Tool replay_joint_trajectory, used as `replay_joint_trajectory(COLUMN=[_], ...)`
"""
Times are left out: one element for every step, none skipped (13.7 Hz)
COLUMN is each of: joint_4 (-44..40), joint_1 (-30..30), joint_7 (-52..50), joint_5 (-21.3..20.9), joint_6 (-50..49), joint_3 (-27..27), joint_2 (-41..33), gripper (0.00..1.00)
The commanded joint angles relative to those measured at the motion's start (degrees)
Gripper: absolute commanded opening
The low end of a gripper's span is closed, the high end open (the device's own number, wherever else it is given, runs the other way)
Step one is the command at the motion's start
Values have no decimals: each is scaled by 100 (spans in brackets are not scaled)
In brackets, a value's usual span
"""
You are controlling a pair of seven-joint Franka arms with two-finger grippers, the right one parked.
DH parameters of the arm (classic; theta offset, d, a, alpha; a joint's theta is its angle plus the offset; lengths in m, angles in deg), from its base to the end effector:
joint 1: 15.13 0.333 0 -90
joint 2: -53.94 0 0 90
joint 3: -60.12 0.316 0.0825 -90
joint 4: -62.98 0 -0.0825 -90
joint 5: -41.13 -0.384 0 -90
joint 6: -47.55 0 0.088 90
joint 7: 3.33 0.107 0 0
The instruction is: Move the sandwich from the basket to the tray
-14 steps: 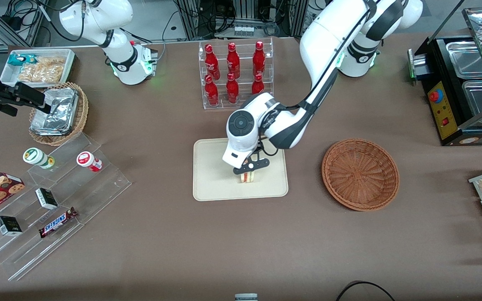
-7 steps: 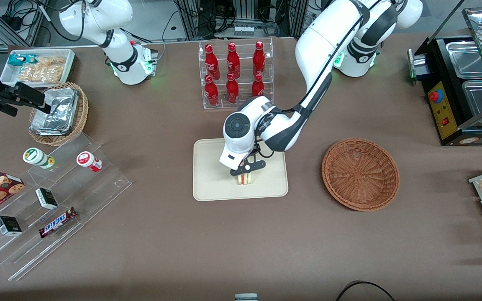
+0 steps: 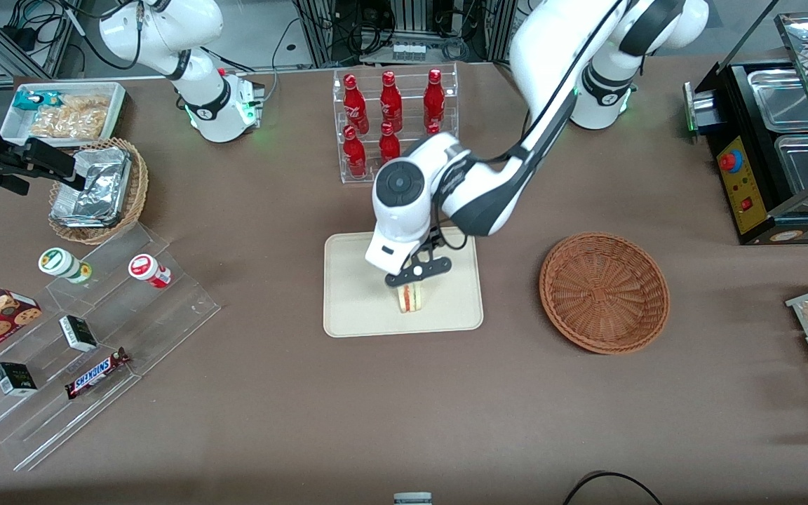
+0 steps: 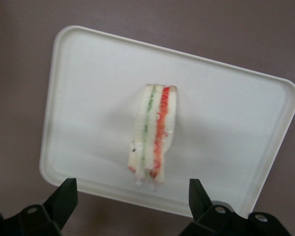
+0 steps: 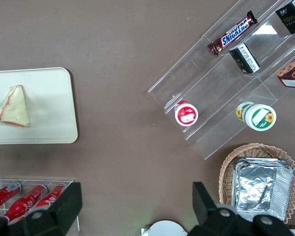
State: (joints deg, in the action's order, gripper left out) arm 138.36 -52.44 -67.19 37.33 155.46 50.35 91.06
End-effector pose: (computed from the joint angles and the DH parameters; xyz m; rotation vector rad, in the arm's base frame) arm 0.5145 -0.5065 0.3553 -3.0694 -0.4647 0.1156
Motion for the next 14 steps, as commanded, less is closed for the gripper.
replay_joint_trajectory(joint_4=[144, 170, 231, 249, 302, 415, 556, 696, 837, 1039, 1319, 1565, 1803, 2014], joint_1=[320, 329, 443, 626, 715, 847, 1022, 1215, 1409, 1628, 1839, 2050, 2243, 2359], joint_7=[-13, -13, -4, 5, 127, 406, 679, 977, 1276, 1618, 2013, 2348, 2639, 2911], joint_5=[-42, -86, -104, -104, -112, -113, -113, -113, -104, -78, -43, -16, -7, 45], joint_6=[-768, -1023, -1278, -1350, -1351, -1360, -1360, -1360, -1369, -1369, -1351, -1342, -1342, -1360], joint_3=[11, 20, 55, 64, 72, 81, 81, 81, 81, 73, 72, 72, 72, 72], joint_2=[-521, -652, -723, -741, -733, -767, -890, -1013, -1162, -1355, -1609, -1873, -2136, -2374], gripper=[100, 100, 100, 100, 100, 100, 100, 100, 100, 100, 100, 100, 100, 100])
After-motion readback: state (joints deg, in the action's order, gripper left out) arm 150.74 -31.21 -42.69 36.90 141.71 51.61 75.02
